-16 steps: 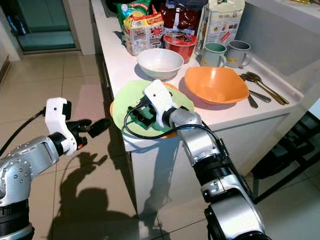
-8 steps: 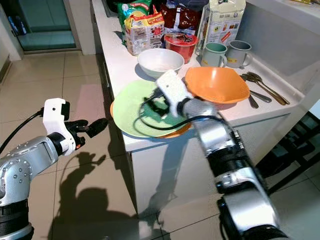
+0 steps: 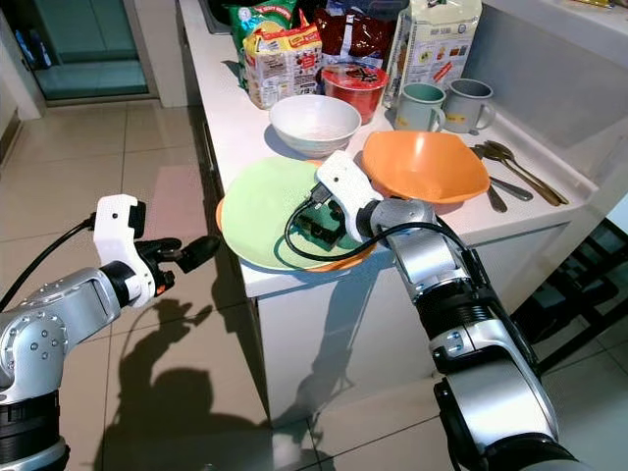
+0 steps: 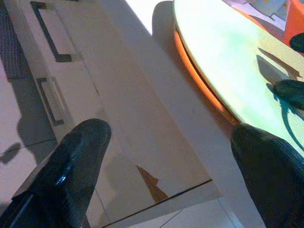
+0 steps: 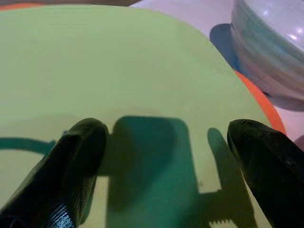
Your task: Setting the table
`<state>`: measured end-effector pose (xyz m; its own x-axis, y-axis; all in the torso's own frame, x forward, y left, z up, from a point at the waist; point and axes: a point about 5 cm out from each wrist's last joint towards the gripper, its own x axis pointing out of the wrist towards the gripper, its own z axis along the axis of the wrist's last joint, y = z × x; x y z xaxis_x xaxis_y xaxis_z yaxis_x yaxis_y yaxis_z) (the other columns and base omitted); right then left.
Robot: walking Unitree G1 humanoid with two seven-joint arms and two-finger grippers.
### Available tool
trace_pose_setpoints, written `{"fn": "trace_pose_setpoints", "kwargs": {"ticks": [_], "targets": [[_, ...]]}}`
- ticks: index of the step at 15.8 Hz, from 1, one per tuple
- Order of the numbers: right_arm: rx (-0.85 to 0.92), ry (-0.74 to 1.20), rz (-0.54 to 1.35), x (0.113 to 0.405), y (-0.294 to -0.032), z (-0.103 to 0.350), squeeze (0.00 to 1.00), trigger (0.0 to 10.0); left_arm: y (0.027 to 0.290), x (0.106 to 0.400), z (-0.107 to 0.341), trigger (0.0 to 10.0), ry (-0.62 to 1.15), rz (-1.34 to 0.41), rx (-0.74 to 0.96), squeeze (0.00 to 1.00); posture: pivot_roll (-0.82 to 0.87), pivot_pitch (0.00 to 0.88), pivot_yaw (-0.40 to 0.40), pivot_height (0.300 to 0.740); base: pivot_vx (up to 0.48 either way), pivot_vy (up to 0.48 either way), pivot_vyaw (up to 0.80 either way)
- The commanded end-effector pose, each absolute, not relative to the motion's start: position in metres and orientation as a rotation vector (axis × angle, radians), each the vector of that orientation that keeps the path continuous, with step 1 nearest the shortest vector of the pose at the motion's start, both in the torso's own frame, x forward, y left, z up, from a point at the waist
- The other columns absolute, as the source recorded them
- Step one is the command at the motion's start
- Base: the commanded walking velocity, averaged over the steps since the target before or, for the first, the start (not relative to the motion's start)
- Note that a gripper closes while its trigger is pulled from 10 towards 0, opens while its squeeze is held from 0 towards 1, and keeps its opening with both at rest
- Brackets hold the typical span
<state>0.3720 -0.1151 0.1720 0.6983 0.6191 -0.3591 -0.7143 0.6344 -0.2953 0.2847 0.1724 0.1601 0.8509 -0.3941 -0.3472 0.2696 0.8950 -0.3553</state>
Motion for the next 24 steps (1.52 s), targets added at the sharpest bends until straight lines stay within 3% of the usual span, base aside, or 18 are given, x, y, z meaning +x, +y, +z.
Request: {"fn": "trace_pose_setpoints", "kwargs": {"ticks": [1, 5, 17, 21, 24], "targets": [[-0.45, 0.26, 0.821, 0.369, -0.108, 0.169, 0.0, 10.0, 0.168, 0.284, 0.164, 10.0, 0.416, -0.378, -0.297, 0.0, 0.06, 0.0, -0.027, 0.74, 0.0, 0.0, 0.0], [-0.413, 0.252, 0.892, 0.361, -0.088, 0.164, 0.0, 10.0, 0.168, 0.285, 0.167, 10.0, 0.407, -0.383, -0.334, 0.0, 0.06, 0.0, -0.026, 0.74, 0.0, 0.0, 0.0], [-0.346, 0.207, 0.901, 0.362, -0.075, 0.174, 0.0, 10.0, 0.163, 0.285, 0.188, 10.0, 0.321, -0.458, -0.54, 0.0, 0.06, 0.0, -0.027, 0.74, 0.0, 0.0, 0.0], [-0.323, 0.194, 0.911, 0.362, -0.071, 0.177, 0.0, 10.0, 0.162, 0.282, 0.172, 10.0, 0.422, -0.413, -0.42, 0.0, 0.06, 0.0, -0.027, 0.74, 0.0, 0.0, 0.0], [-0.28, 0.152, 0.887, 0.367, -0.076, 0.192, 0.0, 10.0, 0.167, 0.284, 0.174, 10.0, 0.411, -0.394, -0.442, 0.0, 0.06, 0.0, -0.026, 0.74, 0.0, 0.0, 0.0]]}}
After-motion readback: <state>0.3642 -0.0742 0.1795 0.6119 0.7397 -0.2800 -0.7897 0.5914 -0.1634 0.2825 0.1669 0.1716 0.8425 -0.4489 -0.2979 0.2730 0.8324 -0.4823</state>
